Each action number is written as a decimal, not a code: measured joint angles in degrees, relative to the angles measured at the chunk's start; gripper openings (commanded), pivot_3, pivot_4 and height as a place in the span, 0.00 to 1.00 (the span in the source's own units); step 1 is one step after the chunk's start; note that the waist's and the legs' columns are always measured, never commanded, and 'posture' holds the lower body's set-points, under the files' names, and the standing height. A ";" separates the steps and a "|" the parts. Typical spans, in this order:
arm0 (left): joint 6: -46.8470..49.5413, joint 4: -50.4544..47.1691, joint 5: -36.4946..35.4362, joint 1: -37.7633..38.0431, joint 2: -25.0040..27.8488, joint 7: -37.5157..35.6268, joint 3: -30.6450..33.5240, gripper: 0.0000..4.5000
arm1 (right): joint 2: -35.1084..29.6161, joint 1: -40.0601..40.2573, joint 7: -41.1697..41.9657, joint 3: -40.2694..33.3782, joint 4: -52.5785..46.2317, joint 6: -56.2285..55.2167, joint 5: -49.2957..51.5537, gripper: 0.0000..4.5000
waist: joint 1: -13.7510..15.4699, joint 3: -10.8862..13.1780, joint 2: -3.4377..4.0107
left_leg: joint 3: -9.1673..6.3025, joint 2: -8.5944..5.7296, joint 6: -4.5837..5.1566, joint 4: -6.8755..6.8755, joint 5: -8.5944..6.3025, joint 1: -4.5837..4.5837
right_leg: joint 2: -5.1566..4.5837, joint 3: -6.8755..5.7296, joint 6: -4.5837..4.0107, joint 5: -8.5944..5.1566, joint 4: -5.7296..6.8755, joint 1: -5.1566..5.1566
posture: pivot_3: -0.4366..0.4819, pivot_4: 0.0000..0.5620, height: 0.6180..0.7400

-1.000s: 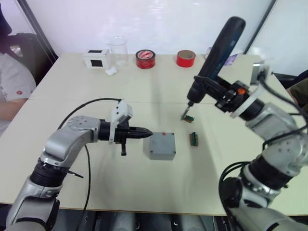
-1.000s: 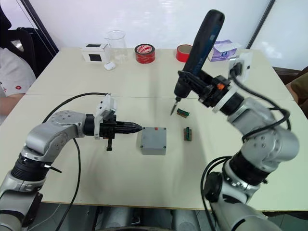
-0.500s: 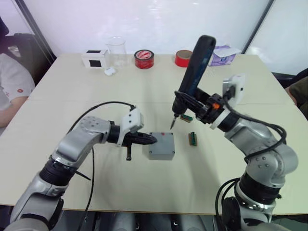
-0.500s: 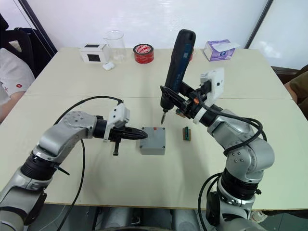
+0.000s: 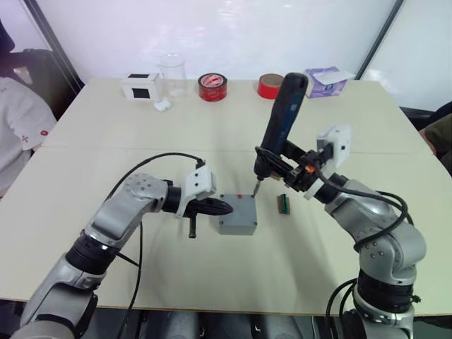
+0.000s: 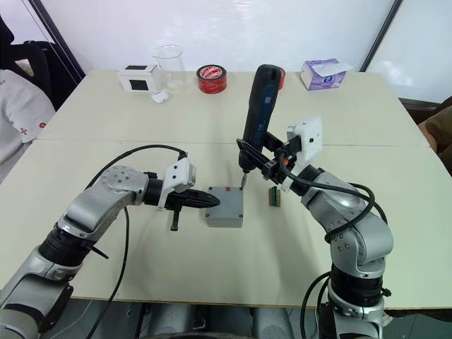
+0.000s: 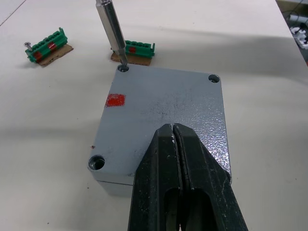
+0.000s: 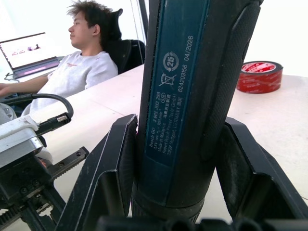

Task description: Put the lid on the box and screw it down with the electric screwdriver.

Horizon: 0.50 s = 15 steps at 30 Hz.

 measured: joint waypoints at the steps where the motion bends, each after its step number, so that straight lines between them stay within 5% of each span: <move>1: -0.01 0.08 0.00 -0.04 -0.02 -0.07 0.00 0.00 | -0.02 0.08 -0.28 0.42 0.36 -0.55 -0.05 0.41 | -0.01 0.00 0.00 | 0.00 0.00 0.00 0.00 0.00 0.00 | 0.00 0.00 0.00 0.00 0.00 0.00 | 0.48 0.27 1.00; 15: -0.17 1.40 0.09 -0.39 -0.20 -0.79 0.07 0.00 | -4.29 4.22 -0.23 6.37 -0.36 -8.40 -1.93 0.41 | 0.01 -0.11 -0.18 | -0.02 0.01 0.02 0.00 -0.01 0.15 | 0.01 -0.01 -0.01 -0.01 -0.02 0.19 | 0.48 0.27 1.00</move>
